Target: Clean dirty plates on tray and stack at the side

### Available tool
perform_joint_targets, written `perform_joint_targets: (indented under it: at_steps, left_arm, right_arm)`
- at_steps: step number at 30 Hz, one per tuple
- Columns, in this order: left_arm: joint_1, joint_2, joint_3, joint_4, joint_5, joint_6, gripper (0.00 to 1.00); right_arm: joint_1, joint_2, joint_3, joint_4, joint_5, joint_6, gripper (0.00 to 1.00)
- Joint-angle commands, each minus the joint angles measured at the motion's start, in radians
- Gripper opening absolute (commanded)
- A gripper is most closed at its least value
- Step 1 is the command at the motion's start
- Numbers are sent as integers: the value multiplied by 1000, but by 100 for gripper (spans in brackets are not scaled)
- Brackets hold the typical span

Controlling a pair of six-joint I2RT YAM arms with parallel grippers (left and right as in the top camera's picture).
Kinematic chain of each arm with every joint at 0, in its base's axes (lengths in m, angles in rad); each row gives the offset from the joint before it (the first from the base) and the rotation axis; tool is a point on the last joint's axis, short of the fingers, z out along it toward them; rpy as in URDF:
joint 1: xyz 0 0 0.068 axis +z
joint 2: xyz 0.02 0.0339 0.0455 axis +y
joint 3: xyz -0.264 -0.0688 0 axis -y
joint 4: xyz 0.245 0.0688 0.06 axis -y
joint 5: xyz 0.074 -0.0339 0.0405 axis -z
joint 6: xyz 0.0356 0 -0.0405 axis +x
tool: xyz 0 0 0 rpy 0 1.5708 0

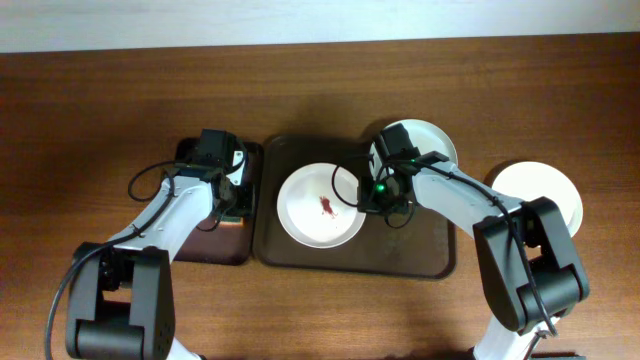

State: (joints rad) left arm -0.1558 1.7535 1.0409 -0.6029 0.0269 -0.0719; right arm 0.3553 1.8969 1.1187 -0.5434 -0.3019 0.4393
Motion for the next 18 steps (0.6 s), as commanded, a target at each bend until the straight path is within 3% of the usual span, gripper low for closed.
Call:
perform_joint_targets:
  at_steps: [1,4,6,13,18]
  left_arm:
    - [-3,-12,-16,6,11,5,45]
    - [-3,-12,-16,5,6,5,22]
    - [-3,-12,-16,5,-2,5,0]
    - [0,-49,18,-94,-4,5,0]
    - [2,-260,32,-46,-43,5,0]
  right_arm:
    - [12,2,-7,-21,26,-20,4]
    - [12,2,-7,-21,26,-20,4]
    - [12,2,-7,-22,26,-20,4]
    - [12,2,-7,-29,26,-20,4]
    - [11,2,-7,-29,26,-31,4]
